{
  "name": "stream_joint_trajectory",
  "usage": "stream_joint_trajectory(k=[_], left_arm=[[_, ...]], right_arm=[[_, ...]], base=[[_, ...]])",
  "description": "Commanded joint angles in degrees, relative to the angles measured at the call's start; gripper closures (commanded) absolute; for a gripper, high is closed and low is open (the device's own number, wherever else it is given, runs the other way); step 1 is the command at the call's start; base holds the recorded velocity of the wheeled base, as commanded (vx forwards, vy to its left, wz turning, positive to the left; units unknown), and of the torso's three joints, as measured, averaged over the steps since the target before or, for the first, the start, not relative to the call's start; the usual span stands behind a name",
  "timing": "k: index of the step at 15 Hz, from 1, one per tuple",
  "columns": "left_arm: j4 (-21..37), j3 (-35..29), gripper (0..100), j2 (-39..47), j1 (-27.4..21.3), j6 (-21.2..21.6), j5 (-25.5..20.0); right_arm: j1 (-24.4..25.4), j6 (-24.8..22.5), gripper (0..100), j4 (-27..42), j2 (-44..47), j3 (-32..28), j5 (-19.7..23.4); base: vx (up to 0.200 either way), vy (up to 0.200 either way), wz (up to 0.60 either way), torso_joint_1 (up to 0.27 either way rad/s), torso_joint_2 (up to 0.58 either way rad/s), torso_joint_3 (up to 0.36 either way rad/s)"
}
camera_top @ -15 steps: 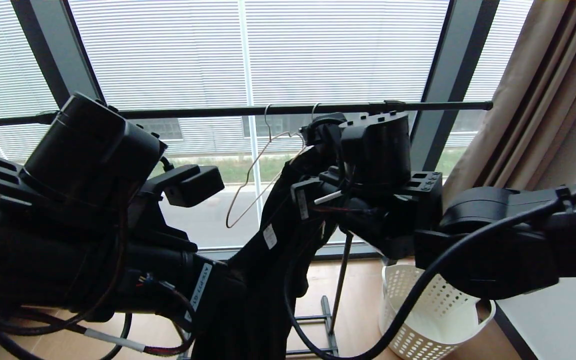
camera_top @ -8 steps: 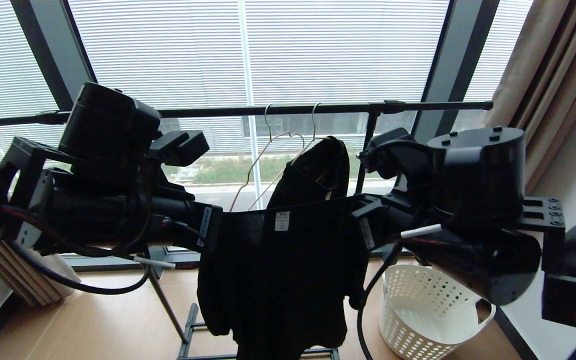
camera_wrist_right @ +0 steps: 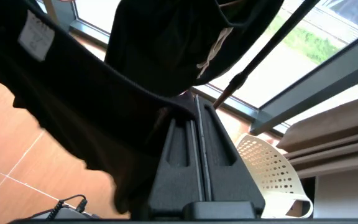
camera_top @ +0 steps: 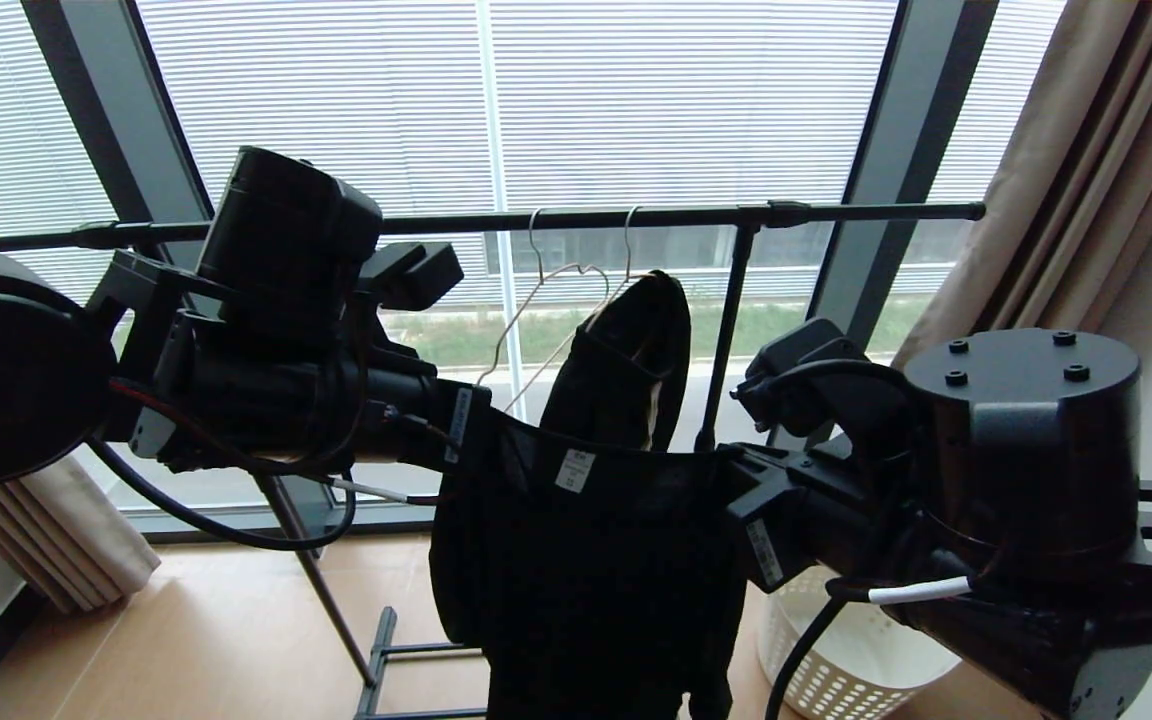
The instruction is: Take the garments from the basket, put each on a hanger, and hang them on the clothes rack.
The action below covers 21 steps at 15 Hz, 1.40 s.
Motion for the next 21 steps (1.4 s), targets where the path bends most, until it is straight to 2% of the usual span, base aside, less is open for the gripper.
stream_joint_trajectory(k=[1,4,5,7,9,10,11,13,15,17,18,20,21], left_arm=[[0.0,0.0,100,-0.8,-0.2,-0.1,0.0],[0.2,-0.9,100,-2.3,-2.2,-0.2,2.1],[0.3,-1.6,100,-2.4,-2.6,-0.2,3.0],[0.3,-2.6,100,-2.3,-3.7,-0.3,6.4],[0.2,-4.0,100,-2.1,-4.8,-0.2,11.7],[0.2,-4.6,100,-1.8,-4.9,-0.2,12.1],[0.2,-5.1,100,-1.8,-5.0,-0.2,12.3],[0.2,-4.9,100,-1.9,-5.4,-0.2,12.4],[0.2,-3.9,100,-2.0,-5.4,-0.2,12.3],[0.2,-3.8,100,-2.0,-5.4,-0.2,12.3],[0.2,-3.7,100,-1.8,-5.5,-0.2,12.3],[0.2,-3.7,100,-1.7,-5.9,-0.2,12.3],[0.1,-3.7,100,-1.5,-6.3,-0.1,12.3]], right_arm=[[0.1,0.1,100,-0.1,0.1,0.5,0.0],[-0.2,0.6,100,-0.7,0.5,2.8,0.7],[-0.3,0.7,0,-0.7,0.9,4.0,0.9],[-0.3,0.0,0,-0.6,0.6,7.4,6.0],[-0.3,-3.0,0,-1.0,0.8,9.7,10.1],[-0.3,-4.8,0,-1.0,1.0,9.9,11.8],[-0.5,-6.2,0,-1.8,1.1,10.7,15.3],[-0.5,-7.5,0,-6.9,1.1,11.6,20.1],[-0.4,-7.7,0,-15.6,1.1,11.4,25.4],[-0.4,-7.7,0,-17.5,1.2,9.5,25.9],[0.9,-7.5,0,-17.7,2.9,4.7,25.4],[2.1,-7.0,0,-17.6,4.9,1.0,24.8],[3.1,-5.1,0,-17.9,8.6,-3.9,20.8]], base=[[0.0,0.0,0.0,0.0,0.0,0.0],[0.0,0.0,0.0,0.0,0.0,0.0],[0.0,0.0,0.0,0.0,0.0,0.0],[0.0,0.0,0.0,0.0,0.0,0.0],[0.0,0.0,0.0,0.0,0.0,0.0],[0.0,0.0,0.0,0.0,0.0,0.0],[0.0,0.0,0.0,0.0,0.0,0.0],[0.0,0.0,0.0,0.0,0.0,0.0],[0.0,0.0,0.0,0.0,0.0,0.0],[0.0,0.0,0.0,0.0,0.0,0.0],[0.0,0.0,0.0,0.0,0.0,0.0],[0.0,0.0,0.0,0.0,0.0,0.0],[0.0,0.0,0.0,0.0,0.0,0.0]])
